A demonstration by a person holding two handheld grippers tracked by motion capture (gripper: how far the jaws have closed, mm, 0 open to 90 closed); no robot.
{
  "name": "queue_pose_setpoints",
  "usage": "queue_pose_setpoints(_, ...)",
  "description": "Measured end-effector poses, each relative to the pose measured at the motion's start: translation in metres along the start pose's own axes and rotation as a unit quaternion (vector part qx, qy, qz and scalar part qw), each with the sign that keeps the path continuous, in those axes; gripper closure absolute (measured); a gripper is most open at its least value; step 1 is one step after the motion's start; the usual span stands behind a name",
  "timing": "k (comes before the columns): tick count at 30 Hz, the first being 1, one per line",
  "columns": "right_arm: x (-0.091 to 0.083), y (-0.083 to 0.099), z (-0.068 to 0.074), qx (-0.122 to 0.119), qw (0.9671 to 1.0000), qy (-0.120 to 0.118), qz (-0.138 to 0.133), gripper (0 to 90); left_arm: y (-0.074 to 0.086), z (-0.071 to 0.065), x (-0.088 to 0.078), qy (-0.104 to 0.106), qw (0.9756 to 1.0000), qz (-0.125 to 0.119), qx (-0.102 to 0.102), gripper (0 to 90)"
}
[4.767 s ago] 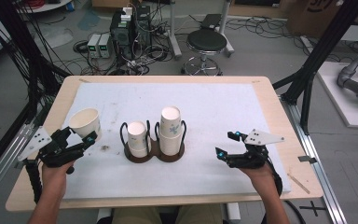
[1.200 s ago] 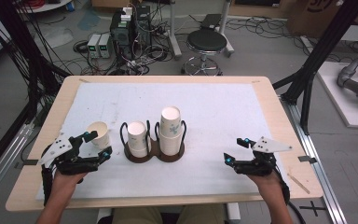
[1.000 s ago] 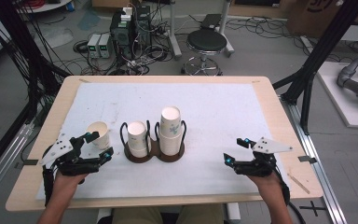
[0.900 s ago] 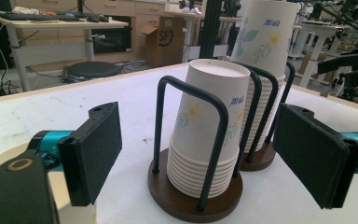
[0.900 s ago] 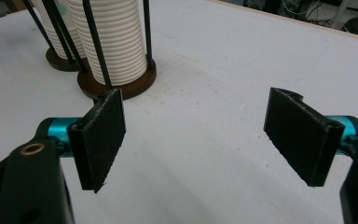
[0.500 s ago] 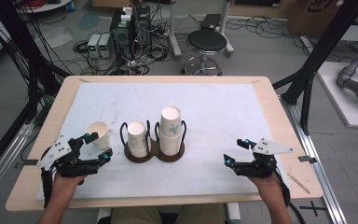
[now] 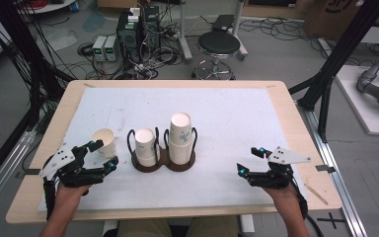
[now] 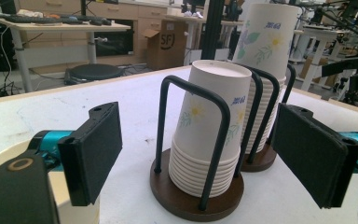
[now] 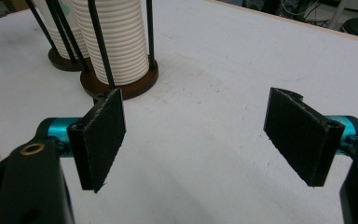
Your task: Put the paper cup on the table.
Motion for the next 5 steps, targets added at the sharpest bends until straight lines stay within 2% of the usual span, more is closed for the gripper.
queue_pose_setpoints(5, -0.0001, 0.0003, -0.001, 0.001, 1.0, 0.001, -0.001, 21.3, 0.0004, 0.0009, 0.0014, 0.001, 1.0, 0.001, -0.002, 16.3)
Point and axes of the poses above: each handheld gripper's, and its own axes: x roughly forward along the jaws, y roughly out of its underside, z roughly to its left, the point moved 2 cm from there along x, roughly forward along the jaws, and after that the axes turned 7 degrees about -x, right-handed, at the moved point
